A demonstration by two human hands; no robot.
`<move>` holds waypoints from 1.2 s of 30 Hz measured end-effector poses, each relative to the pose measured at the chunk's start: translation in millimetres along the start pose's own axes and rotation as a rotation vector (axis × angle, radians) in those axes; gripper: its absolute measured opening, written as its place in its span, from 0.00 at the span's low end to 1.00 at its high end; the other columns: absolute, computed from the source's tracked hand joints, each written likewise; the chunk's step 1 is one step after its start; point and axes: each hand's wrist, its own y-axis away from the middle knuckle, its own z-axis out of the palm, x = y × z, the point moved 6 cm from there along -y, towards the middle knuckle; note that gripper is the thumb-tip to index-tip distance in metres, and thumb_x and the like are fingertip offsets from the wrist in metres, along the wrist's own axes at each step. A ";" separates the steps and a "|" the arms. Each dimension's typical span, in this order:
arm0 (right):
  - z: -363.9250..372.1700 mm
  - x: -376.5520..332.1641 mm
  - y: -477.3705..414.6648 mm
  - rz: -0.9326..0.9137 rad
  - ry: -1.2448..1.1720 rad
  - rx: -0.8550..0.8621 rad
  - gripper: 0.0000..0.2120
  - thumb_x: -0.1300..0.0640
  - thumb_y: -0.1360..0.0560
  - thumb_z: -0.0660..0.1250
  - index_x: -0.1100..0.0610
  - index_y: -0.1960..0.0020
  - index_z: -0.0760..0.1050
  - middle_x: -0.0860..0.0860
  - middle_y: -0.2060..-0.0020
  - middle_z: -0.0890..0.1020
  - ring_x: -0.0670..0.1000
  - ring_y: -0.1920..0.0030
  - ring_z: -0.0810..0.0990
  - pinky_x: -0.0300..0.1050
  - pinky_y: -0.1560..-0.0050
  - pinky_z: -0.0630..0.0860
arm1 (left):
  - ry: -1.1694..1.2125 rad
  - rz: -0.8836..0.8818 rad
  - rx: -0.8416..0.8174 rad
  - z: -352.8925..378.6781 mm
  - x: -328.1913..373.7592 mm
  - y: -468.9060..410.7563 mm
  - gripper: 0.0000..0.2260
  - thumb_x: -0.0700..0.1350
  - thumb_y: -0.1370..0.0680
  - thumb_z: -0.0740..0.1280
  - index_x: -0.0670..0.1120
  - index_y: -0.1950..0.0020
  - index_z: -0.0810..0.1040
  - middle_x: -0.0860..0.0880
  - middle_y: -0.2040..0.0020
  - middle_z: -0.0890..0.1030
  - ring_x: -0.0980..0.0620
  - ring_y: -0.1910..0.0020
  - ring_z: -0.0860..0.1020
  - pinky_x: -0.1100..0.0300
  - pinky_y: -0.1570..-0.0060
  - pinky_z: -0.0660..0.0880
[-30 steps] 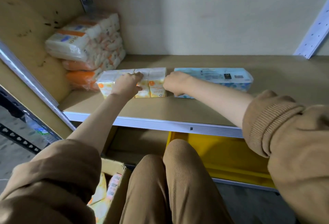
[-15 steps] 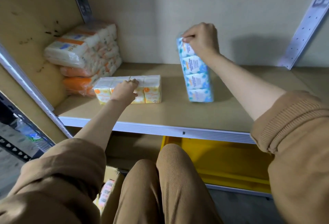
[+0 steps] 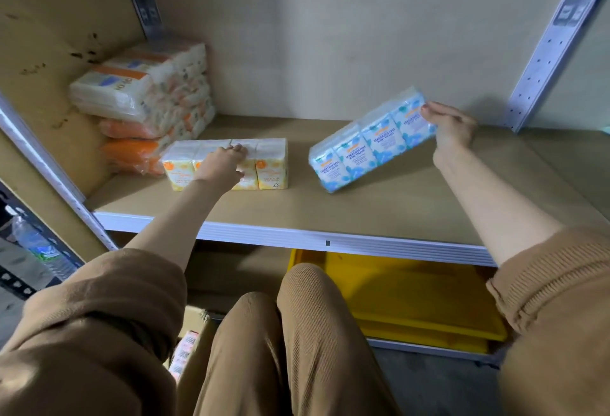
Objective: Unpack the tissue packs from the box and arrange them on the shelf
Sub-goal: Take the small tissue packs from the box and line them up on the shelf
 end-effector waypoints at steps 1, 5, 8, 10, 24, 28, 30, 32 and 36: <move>-9.4 10.9 0.4 0.052 -0.023 0.005 0.11 0.75 0.33 0.69 0.60 0.64 0.81 0.38 0.83 0.78 0.34 0.78 0.77 0.23 0.68 0.74 | -0.010 0.006 -0.007 -0.1 -0.3 -0.8 0.25 0.41 0.20 0.61 0.43 0.24 0.58 0.45 0.24 0.61 0.40 0.30 0.66 0.51 0.33 0.65; -36.2 59.1 6.3 0.195 0.084 -0.023 0.12 0.75 0.33 0.70 0.59 0.66 0.83 0.41 0.77 0.82 0.41 0.70 0.79 0.35 0.51 0.79 | -0.019 0.022 -0.025 -0.4 -2.4 -2.0 0.26 0.39 0.20 0.60 0.44 0.23 0.55 0.48 0.22 0.57 0.42 0.29 0.64 0.53 0.33 0.65; -40.3 72.2 13.2 0.216 0.312 -0.099 0.15 0.73 0.31 0.69 0.71 0.44 0.77 0.56 0.56 0.82 0.48 0.61 0.77 0.40 0.48 0.75 | -0.007 0.040 -0.028 0.4 -1.9 -1.1 0.27 0.42 0.21 0.62 0.43 0.24 0.55 0.47 0.22 0.57 0.42 0.28 0.64 0.52 0.32 0.64; -36.1 65.1 14.3 0.147 0.451 -0.165 0.19 0.71 0.31 0.70 0.69 0.41 0.75 0.57 0.50 0.79 0.50 0.52 0.76 0.32 0.54 0.73 | 0.012 0.047 -0.032 1.7 -3.6 -0.9 0.28 0.44 0.21 0.62 0.43 0.23 0.55 0.47 0.22 0.56 0.42 0.27 0.63 0.52 0.31 0.63; 76.1 52.1 60.1 -0.524 1.270 -0.668 0.21 0.59 0.30 0.72 0.63 0.39 0.72 0.56 0.38 0.73 0.55 0.35 0.68 0.46 0.39 0.68 | 0.110 0.071 0.248 18.2 -28.4 12.2 0.25 0.39 0.23 0.65 0.40 0.27 0.63 0.43 0.26 0.64 0.45 0.26 0.63 0.52 0.25 0.55; 87.4 57.6 48.0 -0.506 1.291 -0.656 0.22 0.59 0.29 0.72 0.62 0.38 0.72 0.55 0.38 0.74 0.55 0.35 0.69 0.46 0.40 0.69 | 0.127 0.064 0.266 23.1 -29.1 -8.7 0.24 0.38 0.23 0.65 0.39 0.28 0.64 0.42 0.27 0.66 0.43 0.28 0.66 0.52 0.26 0.56; 96.8 60.6 42.7 -0.500 1.291 -0.639 0.21 0.60 0.29 0.72 0.64 0.39 0.72 0.56 0.38 0.75 0.56 0.36 0.70 0.46 0.41 0.69 | 0.146 0.060 0.261 23.8 -31.3 -24.7 0.24 0.37 0.24 0.66 0.39 0.29 0.66 0.42 0.28 0.68 0.43 0.29 0.67 0.52 0.26 0.57; 107.0 65.5 35.6 -0.489 1.286 -0.600 0.20 0.61 0.29 0.71 0.65 0.39 0.72 0.57 0.38 0.75 0.57 0.36 0.69 0.46 0.40 0.67 | 0.168 0.049 0.255 24.3 -34.5 -43.5 0.23 0.36 0.25 0.66 0.39 0.30 0.67 0.43 0.29 0.69 0.42 0.30 0.68 0.53 0.27 0.57; 128.2 77.5 15.8 -0.466 1.251 -0.512 0.21 0.62 0.29 0.70 0.64 0.38 0.72 0.57 0.38 0.75 0.58 0.35 0.69 0.45 0.40 0.67 | 0.212 0.011 0.262 26.8 -44.3 -85.5 0.23 0.35 0.25 0.67 0.40 0.31 0.69 0.45 0.29 0.70 0.41 0.33 0.70 0.52 0.30 0.62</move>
